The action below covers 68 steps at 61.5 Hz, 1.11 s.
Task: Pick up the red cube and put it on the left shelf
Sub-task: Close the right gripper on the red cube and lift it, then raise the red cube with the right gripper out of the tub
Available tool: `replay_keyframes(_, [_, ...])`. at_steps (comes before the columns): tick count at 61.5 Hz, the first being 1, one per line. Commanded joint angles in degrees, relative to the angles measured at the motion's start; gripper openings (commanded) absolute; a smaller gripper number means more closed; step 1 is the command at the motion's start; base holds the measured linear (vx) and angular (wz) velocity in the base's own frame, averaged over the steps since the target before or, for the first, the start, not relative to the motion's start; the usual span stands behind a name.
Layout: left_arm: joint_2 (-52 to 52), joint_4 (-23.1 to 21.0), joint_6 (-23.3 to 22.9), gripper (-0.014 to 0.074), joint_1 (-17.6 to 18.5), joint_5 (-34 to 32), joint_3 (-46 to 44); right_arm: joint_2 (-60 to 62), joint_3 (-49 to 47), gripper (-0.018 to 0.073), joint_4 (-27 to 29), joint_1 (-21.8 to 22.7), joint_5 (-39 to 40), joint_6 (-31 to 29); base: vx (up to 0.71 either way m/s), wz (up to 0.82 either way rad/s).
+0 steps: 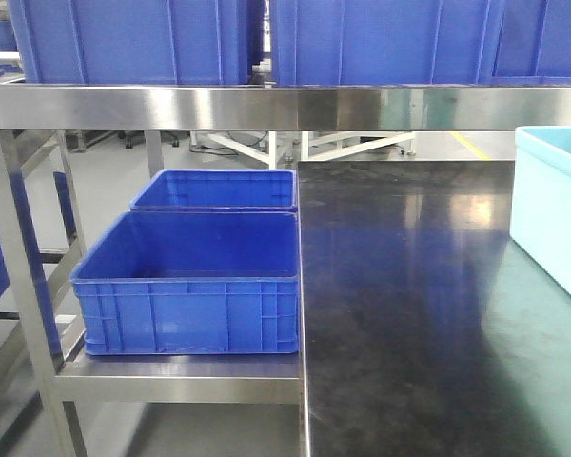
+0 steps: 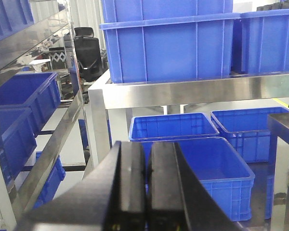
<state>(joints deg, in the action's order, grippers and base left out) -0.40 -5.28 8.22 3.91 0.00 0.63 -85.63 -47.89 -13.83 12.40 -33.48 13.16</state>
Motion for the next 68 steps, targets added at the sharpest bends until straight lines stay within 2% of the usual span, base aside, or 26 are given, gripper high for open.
replay_keyframes(1, [0.4, -0.32, 0.08, 0.0106, 0.19, -4.78, 1.26, 1.56, -1.35, 0.049, -0.5, 0.36, 2.83, -0.12, 0.0, 0.0])
replay_keyframes(8, [0.4, -0.32, 0.08, 0.0106, 0.19, -4.78, 1.26, 1.56, -1.42, 0.033, -0.5, 0.36, 3.28, -0.12, 0.0, 0.0])
replay_keyframes(12, [0.4, -0.32, 0.08, 0.0106, 0.19, -4.78, 1.26, 1.88, -1.59, 0.0206, -0.5, 0.27, 3.33, -0.12, 0.0, 0.0])
replay_keyframes(20, [0.4, -0.32, 0.08, 0.0106, 0.19, -4.78, 1.26, 4.48, -1.59, 0.005, -0.5, 0.04, 3.82, -0.12, 0.0, 0.0])
replay_keyframes(35, [0.4, -0.32, 0.08, 0.0106, 0.19, -4.78, 1.26, 16.41, -1.73, 0.0059, -0.18, -0.51, 10.71, -0.12, 0.0, 0.0])
replay_keyframes(45, [0.4, -0.32, 0.08, 0.0106, 0.19, -4.78, 1.26, 21.63, -3.98, 0.0059, -0.18, -4.83, 10.7, -0.12, 0.0, 0.0])
replay_keyframes(52, [0.4, -0.32, 0.08, 0.0106, 0.19, -4.78, 1.26, 22.91, -5.6, 0.0059, -0.18, -10.1, 10.37, -0.12, 0.0, 0.0])
replay_keyframes(68, [0.4, -0.32, 0.08, 0.0106, 0.19, -4.78, 1.26, 22.86, -6.27, 0.0059, -0.18, -27.39, 10.52, -0.12, 0.0, -0.1])
